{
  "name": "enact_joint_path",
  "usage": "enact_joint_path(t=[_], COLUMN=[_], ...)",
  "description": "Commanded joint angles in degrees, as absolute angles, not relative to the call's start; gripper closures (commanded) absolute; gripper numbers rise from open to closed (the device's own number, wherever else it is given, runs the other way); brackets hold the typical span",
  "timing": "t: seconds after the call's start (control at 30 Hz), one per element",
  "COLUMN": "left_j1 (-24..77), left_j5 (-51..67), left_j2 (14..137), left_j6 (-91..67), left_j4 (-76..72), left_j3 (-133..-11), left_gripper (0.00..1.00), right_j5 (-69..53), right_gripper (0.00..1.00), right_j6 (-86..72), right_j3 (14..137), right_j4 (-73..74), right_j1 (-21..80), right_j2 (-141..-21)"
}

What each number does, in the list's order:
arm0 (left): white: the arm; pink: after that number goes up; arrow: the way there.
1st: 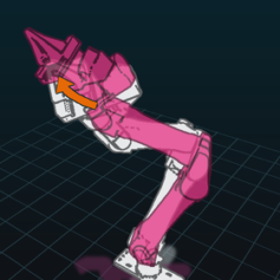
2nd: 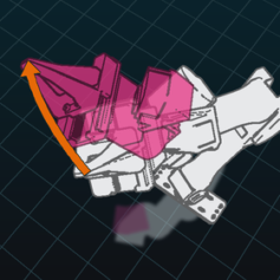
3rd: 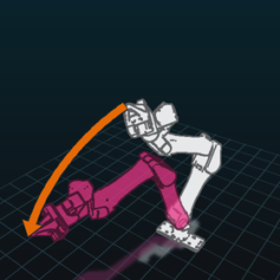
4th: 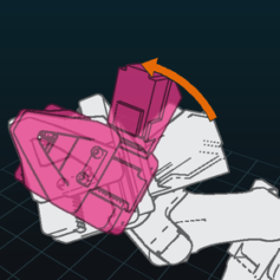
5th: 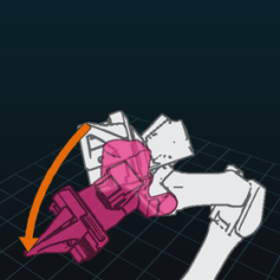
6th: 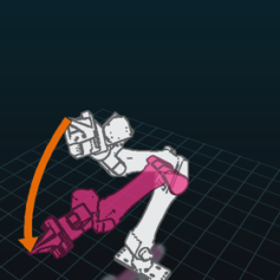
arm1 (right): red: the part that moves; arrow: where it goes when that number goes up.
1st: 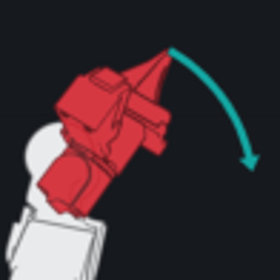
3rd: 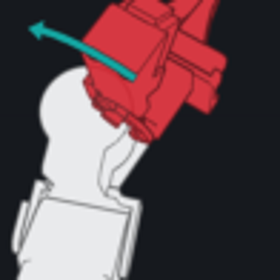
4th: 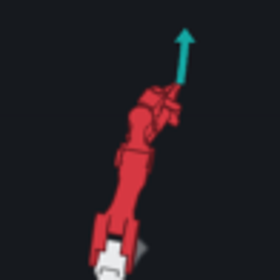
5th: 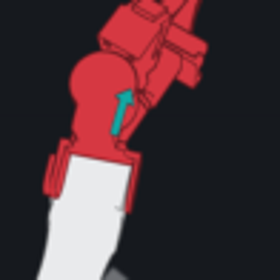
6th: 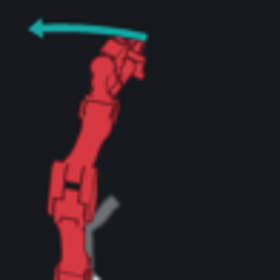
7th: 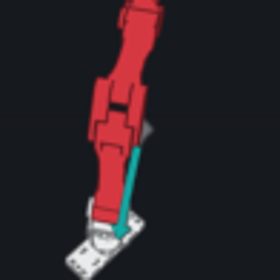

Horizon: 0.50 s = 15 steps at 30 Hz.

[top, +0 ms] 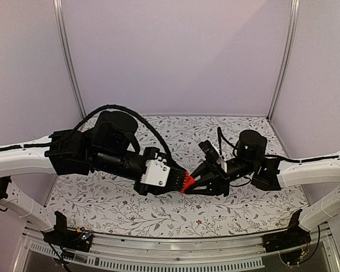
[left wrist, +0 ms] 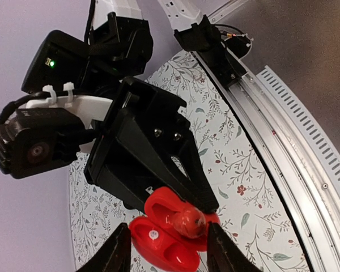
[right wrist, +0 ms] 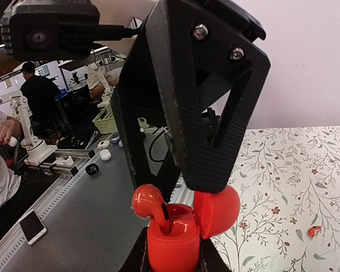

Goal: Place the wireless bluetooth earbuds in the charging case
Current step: Adjust the right earbud in the right side groove of the charging case.

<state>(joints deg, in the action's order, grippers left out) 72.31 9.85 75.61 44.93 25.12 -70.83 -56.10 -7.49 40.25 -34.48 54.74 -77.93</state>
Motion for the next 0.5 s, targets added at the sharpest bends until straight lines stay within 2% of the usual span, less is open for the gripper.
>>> enact_joint_path(t=[0.0,0.47], left_j1=[72.11,72.07], left_j5=[10.23,10.03], left_j2=[76.38,77.43], left_j6=[44.78,43.11], left_j4=[23.33,20.83], left_j3=[-71.67,-71.16], left_gripper=[0.55,0.56], right_j5=[-55.96,-54.41], right_gripper=[1.0,1.0], right_j6=[-5.62,-3.21], right_j3=[42.61,44.36], right_j4=[-32.39,-29.23], right_j1=[55.47,56.43], right_j2=[-78.66,-79.26])
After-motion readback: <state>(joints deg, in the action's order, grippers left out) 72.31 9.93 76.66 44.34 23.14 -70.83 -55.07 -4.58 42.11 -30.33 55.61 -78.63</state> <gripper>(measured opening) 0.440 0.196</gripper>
